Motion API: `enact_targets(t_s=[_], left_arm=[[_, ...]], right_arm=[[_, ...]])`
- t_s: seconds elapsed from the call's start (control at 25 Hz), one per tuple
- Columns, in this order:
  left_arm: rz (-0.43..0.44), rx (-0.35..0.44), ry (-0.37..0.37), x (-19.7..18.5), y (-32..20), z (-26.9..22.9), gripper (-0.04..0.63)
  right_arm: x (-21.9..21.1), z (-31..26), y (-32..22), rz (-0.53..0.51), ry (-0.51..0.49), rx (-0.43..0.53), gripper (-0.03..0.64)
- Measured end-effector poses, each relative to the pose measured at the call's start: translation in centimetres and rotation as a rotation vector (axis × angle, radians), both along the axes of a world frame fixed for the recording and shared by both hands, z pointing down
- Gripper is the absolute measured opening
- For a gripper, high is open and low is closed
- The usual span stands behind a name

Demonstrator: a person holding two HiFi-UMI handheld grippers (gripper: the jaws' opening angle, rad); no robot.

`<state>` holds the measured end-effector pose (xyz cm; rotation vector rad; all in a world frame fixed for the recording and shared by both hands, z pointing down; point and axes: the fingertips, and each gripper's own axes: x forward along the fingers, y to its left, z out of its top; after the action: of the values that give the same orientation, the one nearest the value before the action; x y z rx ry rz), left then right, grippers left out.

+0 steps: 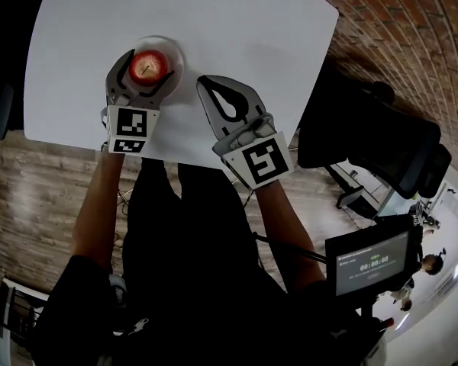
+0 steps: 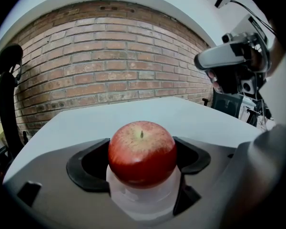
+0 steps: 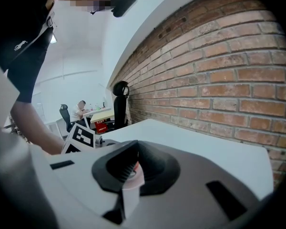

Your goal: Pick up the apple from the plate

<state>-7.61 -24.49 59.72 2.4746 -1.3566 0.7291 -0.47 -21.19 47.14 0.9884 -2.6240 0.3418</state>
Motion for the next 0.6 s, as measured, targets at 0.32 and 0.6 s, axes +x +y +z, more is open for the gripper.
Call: enact_targets(t_s=[0.32, 0.6], left_arm=[[0.025, 0.020, 0.020, 1.5, -0.3, -0.9, 0.411], [0.040, 0.032, 0.034, 2.4, -0.1, -2.2, 0.411]], right_arm=[[0.6, -0.1, -0.3, 0.003, 0.014, 0.038, 0.003], [0.8, -0.6, -0.4, 0.016, 0.010, 0.054, 0.003]])
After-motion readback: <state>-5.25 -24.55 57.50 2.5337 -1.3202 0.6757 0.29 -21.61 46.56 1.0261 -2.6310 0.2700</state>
